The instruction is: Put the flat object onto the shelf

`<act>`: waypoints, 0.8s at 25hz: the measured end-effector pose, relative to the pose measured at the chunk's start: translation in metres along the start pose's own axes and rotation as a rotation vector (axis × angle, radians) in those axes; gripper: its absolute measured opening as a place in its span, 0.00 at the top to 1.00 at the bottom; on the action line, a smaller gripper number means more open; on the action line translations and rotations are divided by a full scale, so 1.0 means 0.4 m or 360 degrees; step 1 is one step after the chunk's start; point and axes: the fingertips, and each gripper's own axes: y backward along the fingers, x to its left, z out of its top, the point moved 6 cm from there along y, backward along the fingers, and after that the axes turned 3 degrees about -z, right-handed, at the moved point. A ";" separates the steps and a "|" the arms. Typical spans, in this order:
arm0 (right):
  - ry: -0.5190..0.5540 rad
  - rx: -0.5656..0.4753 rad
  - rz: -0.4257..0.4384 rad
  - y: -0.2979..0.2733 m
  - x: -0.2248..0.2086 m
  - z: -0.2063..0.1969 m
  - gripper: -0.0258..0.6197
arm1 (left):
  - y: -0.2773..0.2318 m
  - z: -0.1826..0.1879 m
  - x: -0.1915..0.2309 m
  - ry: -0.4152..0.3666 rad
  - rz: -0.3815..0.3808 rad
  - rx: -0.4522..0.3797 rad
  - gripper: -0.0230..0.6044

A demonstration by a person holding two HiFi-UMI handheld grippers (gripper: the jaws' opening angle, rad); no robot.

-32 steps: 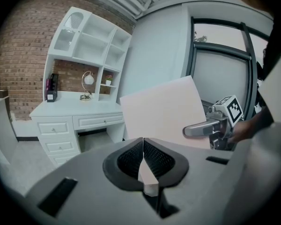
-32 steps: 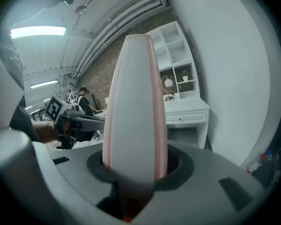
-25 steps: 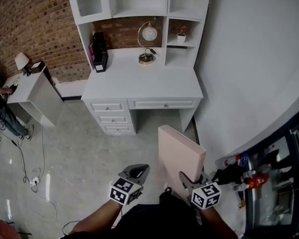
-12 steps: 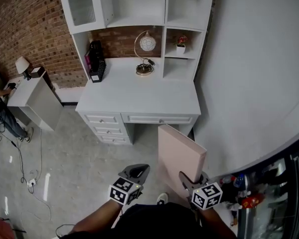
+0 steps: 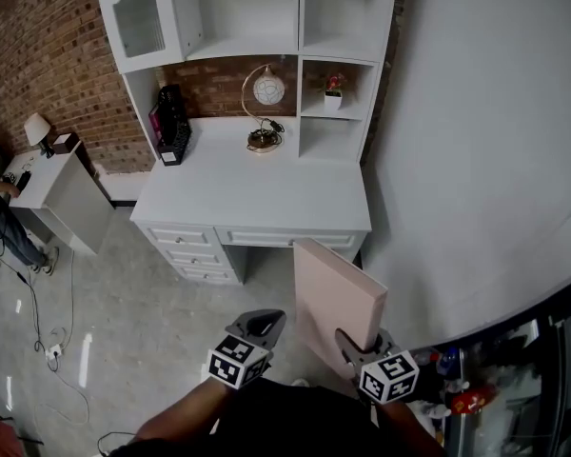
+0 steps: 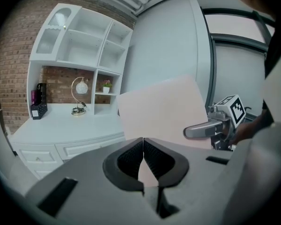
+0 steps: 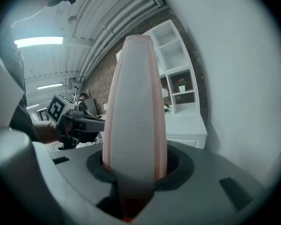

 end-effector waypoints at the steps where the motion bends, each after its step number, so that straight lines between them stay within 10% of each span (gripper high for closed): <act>1: -0.0001 0.0000 -0.0001 0.001 -0.012 -0.003 0.70 | -0.011 0.002 -0.003 -0.0001 -0.0001 0.0001 0.95; 20: -0.0045 0.0047 -0.0028 -0.079 -0.145 0.013 0.70 | -0.160 0.032 0.058 0.0002 -0.0044 0.0063 0.95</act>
